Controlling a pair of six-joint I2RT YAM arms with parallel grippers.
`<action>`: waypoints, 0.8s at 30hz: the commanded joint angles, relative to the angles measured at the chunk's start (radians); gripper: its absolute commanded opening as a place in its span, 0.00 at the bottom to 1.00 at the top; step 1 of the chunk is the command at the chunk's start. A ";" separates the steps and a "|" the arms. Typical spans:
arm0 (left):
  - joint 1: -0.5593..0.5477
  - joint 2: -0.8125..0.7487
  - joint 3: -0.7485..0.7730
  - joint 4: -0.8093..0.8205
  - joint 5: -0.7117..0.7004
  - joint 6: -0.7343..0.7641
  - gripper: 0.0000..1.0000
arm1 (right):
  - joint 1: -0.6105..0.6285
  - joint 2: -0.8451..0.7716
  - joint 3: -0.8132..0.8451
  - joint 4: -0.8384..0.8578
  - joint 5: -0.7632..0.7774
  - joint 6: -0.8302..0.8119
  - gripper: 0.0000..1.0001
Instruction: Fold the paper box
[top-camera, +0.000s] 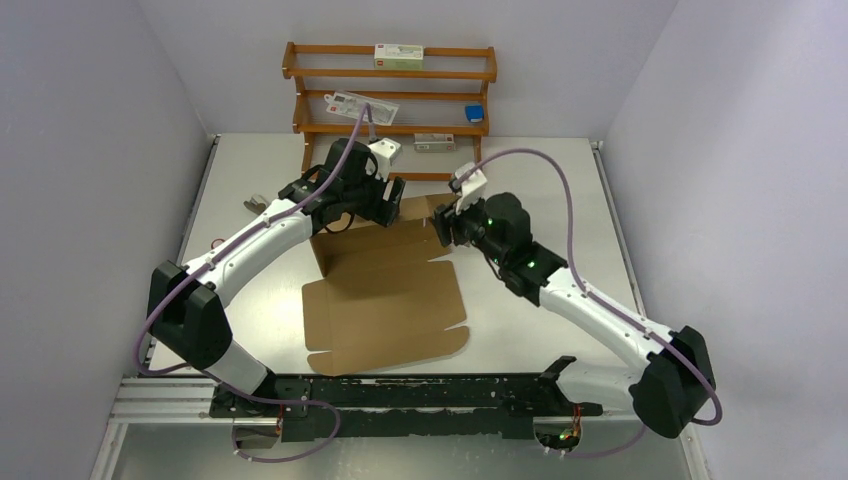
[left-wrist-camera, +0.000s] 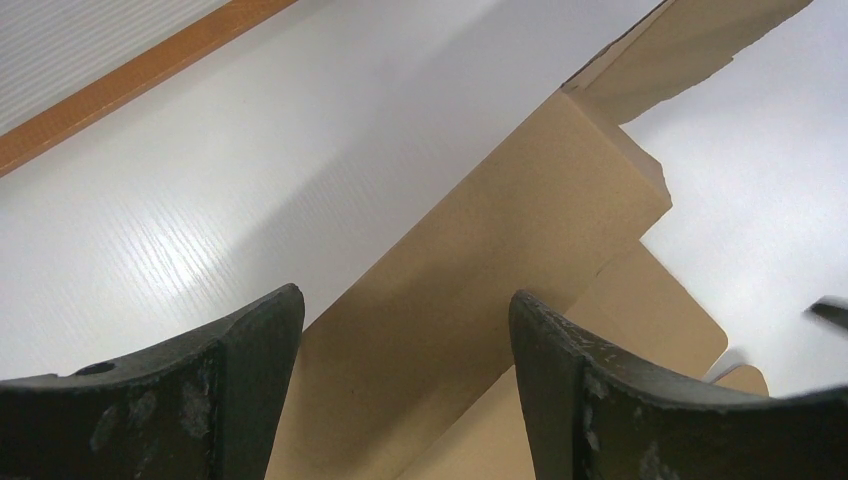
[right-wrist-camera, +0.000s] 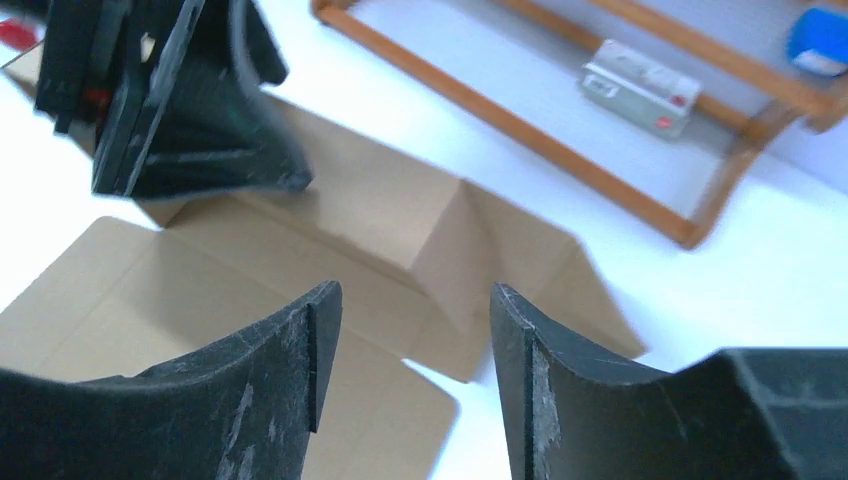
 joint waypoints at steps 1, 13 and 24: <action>0.008 -0.021 -0.008 -0.015 0.015 0.008 0.79 | -0.045 0.053 0.154 -0.331 0.087 -0.114 0.61; 0.011 -0.033 -0.009 -0.018 0.036 0.008 0.79 | -0.219 0.226 0.355 -0.426 -0.158 -0.328 0.68; 0.011 -0.040 -0.015 -0.011 0.045 0.011 0.79 | -0.280 0.469 0.587 -0.612 -0.393 -0.545 0.69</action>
